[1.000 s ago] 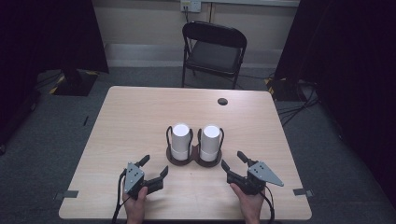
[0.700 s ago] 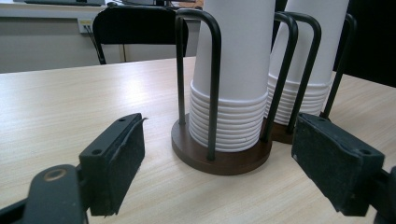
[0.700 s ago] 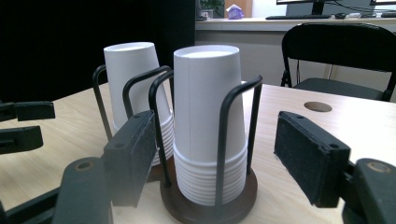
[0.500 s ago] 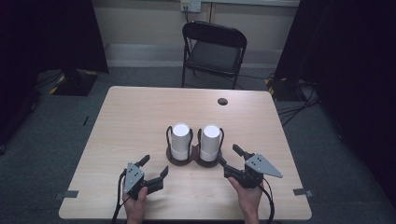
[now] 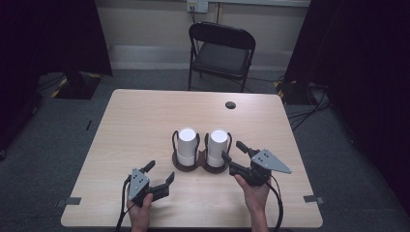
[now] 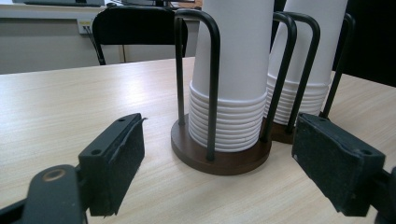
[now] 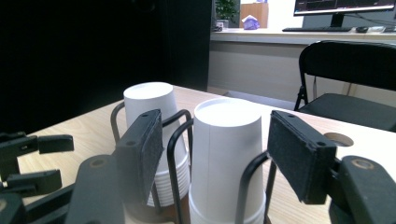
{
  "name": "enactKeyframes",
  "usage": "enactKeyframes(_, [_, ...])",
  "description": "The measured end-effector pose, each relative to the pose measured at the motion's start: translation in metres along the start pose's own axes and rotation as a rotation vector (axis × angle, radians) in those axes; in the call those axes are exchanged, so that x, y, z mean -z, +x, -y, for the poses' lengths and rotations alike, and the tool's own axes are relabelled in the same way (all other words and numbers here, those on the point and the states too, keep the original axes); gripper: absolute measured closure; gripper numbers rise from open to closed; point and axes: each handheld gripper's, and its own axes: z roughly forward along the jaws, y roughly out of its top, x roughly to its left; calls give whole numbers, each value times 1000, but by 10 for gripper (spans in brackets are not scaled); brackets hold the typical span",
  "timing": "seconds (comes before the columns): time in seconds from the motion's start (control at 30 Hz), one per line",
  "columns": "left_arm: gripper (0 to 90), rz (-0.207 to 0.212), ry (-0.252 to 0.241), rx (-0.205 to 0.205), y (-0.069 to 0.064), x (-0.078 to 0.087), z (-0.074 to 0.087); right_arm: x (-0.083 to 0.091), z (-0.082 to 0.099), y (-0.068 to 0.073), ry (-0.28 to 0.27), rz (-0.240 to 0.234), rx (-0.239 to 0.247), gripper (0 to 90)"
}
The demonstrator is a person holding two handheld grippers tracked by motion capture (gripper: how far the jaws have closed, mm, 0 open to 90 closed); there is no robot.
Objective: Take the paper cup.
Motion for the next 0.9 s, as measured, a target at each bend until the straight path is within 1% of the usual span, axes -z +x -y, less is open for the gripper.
enactKeyframes(0.03, [170,1,0,1,0,0,0,-2,-1,0,4,-2,-7,357])
enactKeyframes(0.13, [170,1,0,-1,0,0,0,-7,-3,-1,12,-13,-8,348])
enactKeyframes(0.2, [170,1,0,0,0,0,0,-14,-6,-1,28,-20,0,331])
enactKeyframes(0.27, [170,3,0,0,0,0,0,-17,-6,-1,30,-23,5,327])
enactKeyframes(0.33, [170,3,0,-1,0,0,0,-25,-9,-3,38,-22,9,313])
enactKeyframes(0.37, [169,3,0,-1,0,0,0,-25,-9,-3,38,-22,9,313])
enactKeyframes(0.4, [169,4,-1,0,0,0,0,-31,-11,-4,48,-31,12,293])
enactKeyframes(0.43, [169,4,0,0,0,0,0,-31,-11,-4,48,-31,12,293])
enactKeyframes(0.57, [169,5,1,0,0,0,0,-46,-15,-7,65,-28,25,271])
enactKeyframes(0.67, [169,5,0,0,0,0,0,-53,-15,-9,79,-34,21,261])
enactKeyframes(0.8, [170,5,1,-1,0,0,0,-62,-13,-13,79,-22,16,257])
enactKeyframes(0.9, [170,6,0,-1,0,0,0,-66,-11,-15,86,-26,12,254])
